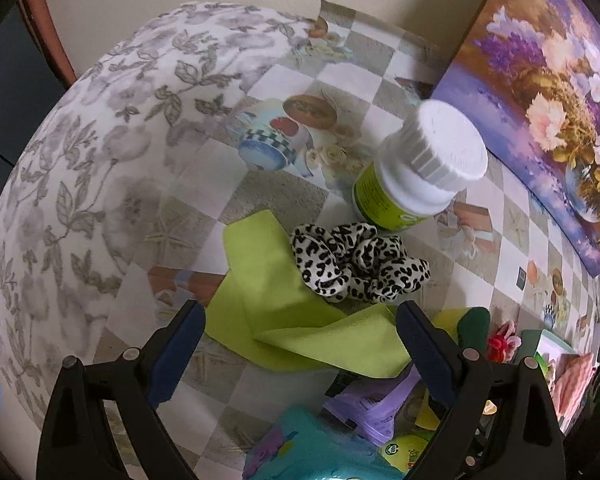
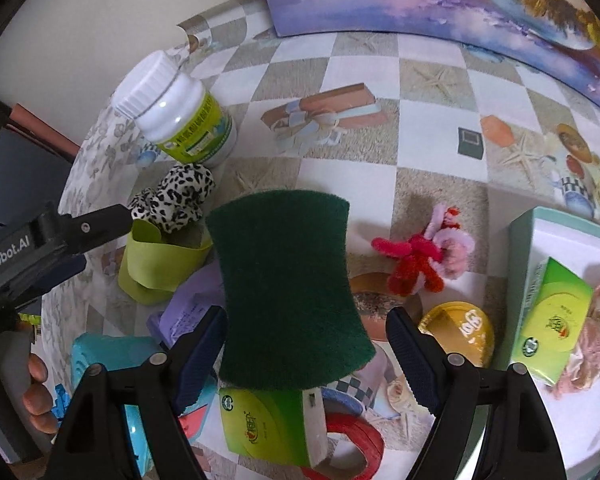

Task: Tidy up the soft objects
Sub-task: 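Grasp the green sponge with the right gripper while the left gripper grasps the lime-green cloth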

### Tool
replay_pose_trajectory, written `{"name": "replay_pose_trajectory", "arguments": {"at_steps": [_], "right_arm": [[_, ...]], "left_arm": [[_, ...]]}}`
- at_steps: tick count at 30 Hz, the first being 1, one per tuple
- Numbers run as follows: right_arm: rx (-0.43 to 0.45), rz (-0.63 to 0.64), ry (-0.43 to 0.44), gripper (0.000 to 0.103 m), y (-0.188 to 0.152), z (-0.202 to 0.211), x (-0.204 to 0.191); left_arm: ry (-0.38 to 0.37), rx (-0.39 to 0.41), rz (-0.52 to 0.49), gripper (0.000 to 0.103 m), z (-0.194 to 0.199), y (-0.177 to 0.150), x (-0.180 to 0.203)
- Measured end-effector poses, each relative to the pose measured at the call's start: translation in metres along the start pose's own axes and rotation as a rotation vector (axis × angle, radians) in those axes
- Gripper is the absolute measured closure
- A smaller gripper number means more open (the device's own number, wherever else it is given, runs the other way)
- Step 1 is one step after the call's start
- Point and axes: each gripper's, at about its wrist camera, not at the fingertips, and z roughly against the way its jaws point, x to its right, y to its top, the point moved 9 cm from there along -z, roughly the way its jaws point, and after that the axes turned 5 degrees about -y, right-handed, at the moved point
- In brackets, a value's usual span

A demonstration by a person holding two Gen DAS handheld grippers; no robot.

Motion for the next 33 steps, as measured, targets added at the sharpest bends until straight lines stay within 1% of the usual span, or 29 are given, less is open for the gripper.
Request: {"name": "replay_pose_trajectory", "arguments": {"at_steps": [8, 13, 14, 15, 17, 25, 28, 30, 32, 33], "right_arm": [[0.026, -0.020, 0.027, 0.019, 0.004, 0.000, -0.001], [0.034, -0.020, 0.041, 0.020, 0.006, 0.002, -0.002], [0.037, -0.019, 0.046, 0.022, 0.006, 0.002, -0.003], [0.040, -0.020, 0.052, 0.027, 0.006, 0.003, -0.004], [0.047, -0.017, 0.061, 0.034, 0.005, 0.007, -0.002], [0.067, -0.017, 0.059, 0.035, 0.008, 0.016, 0.004], [0.073, -0.022, 0.055, 0.035, 0.010, 0.022, 0.006], [0.078, -0.026, 0.056, 0.035, 0.010, 0.027, 0.011], [0.084, -0.031, 0.055, 0.035, 0.009, 0.032, 0.015], [0.088, -0.030, 0.054, 0.035, 0.010, 0.035, 0.017]], "left_arm": [[0.011, -0.025, -0.054, 0.007, -0.005, -0.005, 0.009], [0.011, -0.031, -0.066, 0.007, -0.006, -0.006, 0.013], [0.012, -0.034, -0.066, 0.007, -0.006, -0.007, 0.013], [0.012, -0.036, -0.066, 0.007, -0.007, -0.007, 0.014], [0.014, -0.046, -0.065, 0.007, -0.009, -0.008, 0.014], [0.030, -0.071, -0.067, 0.007, -0.017, -0.013, 0.013], [0.013, -0.088, -0.077, 0.007, -0.020, -0.018, 0.018], [0.017, -0.107, -0.079, 0.007, -0.025, -0.022, 0.021], [0.028, -0.119, -0.102, 0.007, -0.028, -0.026, 0.025], [0.035, -0.127, -0.130, 0.007, -0.029, -0.027, 0.028]]}}
